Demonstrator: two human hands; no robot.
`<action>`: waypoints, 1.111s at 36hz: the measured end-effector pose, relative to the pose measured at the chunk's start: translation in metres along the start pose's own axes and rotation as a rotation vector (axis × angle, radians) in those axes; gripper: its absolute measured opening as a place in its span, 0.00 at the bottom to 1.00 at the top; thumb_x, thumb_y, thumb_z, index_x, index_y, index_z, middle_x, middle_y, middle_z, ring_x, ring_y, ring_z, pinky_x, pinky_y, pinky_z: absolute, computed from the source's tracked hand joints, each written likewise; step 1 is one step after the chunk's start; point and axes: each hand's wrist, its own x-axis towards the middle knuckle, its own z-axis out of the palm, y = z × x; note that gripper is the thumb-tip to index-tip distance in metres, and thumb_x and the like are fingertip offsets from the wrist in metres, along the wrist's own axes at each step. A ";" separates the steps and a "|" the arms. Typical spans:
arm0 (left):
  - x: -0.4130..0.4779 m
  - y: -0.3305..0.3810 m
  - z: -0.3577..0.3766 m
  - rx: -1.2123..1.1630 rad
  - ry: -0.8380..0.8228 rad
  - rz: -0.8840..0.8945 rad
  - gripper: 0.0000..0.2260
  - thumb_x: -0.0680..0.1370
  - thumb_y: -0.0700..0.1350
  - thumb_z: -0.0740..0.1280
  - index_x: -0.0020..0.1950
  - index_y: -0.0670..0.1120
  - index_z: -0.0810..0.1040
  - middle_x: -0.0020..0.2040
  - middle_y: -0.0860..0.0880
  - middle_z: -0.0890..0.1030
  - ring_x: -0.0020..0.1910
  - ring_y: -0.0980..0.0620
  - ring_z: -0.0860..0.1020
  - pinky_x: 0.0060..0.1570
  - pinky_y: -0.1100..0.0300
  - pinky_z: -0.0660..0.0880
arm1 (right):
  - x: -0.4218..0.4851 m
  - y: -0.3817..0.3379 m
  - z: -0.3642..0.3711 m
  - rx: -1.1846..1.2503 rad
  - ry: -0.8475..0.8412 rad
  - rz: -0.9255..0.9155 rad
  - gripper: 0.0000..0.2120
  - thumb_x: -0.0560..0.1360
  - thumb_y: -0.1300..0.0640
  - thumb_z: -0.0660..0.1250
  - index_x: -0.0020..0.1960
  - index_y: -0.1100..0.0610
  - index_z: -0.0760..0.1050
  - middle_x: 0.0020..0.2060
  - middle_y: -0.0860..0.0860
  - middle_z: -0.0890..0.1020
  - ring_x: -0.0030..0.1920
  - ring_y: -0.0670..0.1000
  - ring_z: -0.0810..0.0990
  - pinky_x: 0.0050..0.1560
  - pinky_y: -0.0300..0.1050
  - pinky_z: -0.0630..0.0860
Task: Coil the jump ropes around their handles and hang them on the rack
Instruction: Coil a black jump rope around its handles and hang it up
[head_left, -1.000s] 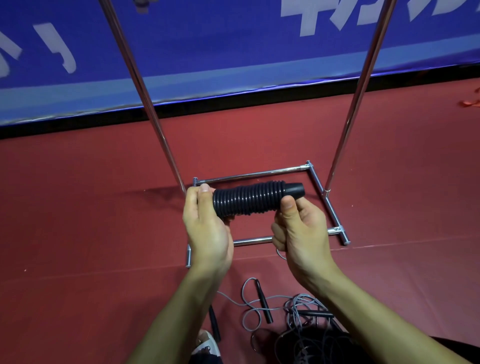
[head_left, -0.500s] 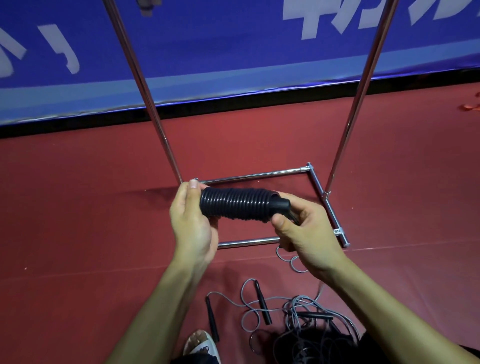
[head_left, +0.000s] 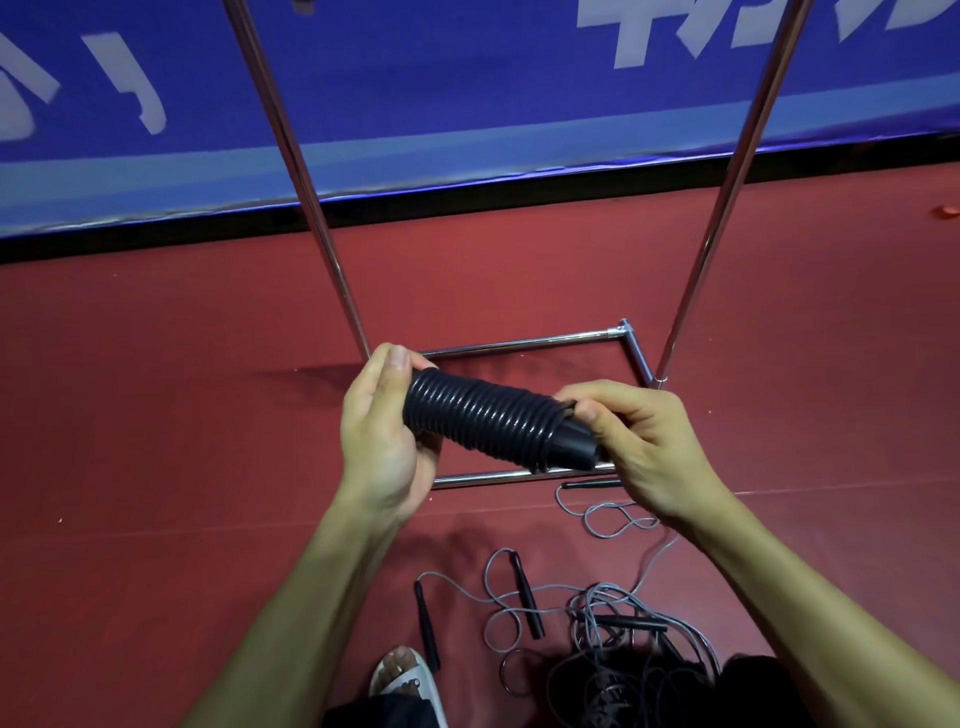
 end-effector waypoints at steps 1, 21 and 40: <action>-0.001 0.000 0.001 -0.009 0.004 -0.003 0.12 0.77 0.48 0.58 0.39 0.42 0.68 0.29 0.51 0.70 0.28 0.57 0.69 0.29 0.65 0.69 | 0.000 0.002 0.002 -0.001 0.025 -0.007 0.10 0.77 0.49 0.64 0.45 0.36 0.82 0.40 0.55 0.81 0.39 0.49 0.74 0.39 0.36 0.71; 0.002 -0.018 0.017 -0.231 0.511 -0.299 0.10 0.83 0.42 0.60 0.41 0.44 0.70 0.32 0.47 0.71 0.28 0.52 0.72 0.33 0.56 0.75 | -0.010 0.005 0.046 0.474 0.320 0.227 0.08 0.81 0.66 0.60 0.50 0.55 0.63 0.30 0.56 0.78 0.24 0.48 0.63 0.25 0.39 0.61; -0.004 -0.026 0.022 -0.290 0.698 -0.676 0.11 0.84 0.40 0.58 0.42 0.40 0.70 0.29 0.43 0.70 0.27 0.51 0.65 0.32 0.52 0.76 | -0.008 0.018 0.028 -0.649 0.024 -0.148 0.16 0.69 0.60 0.73 0.57 0.56 0.79 0.37 0.48 0.82 0.37 0.48 0.81 0.44 0.41 0.76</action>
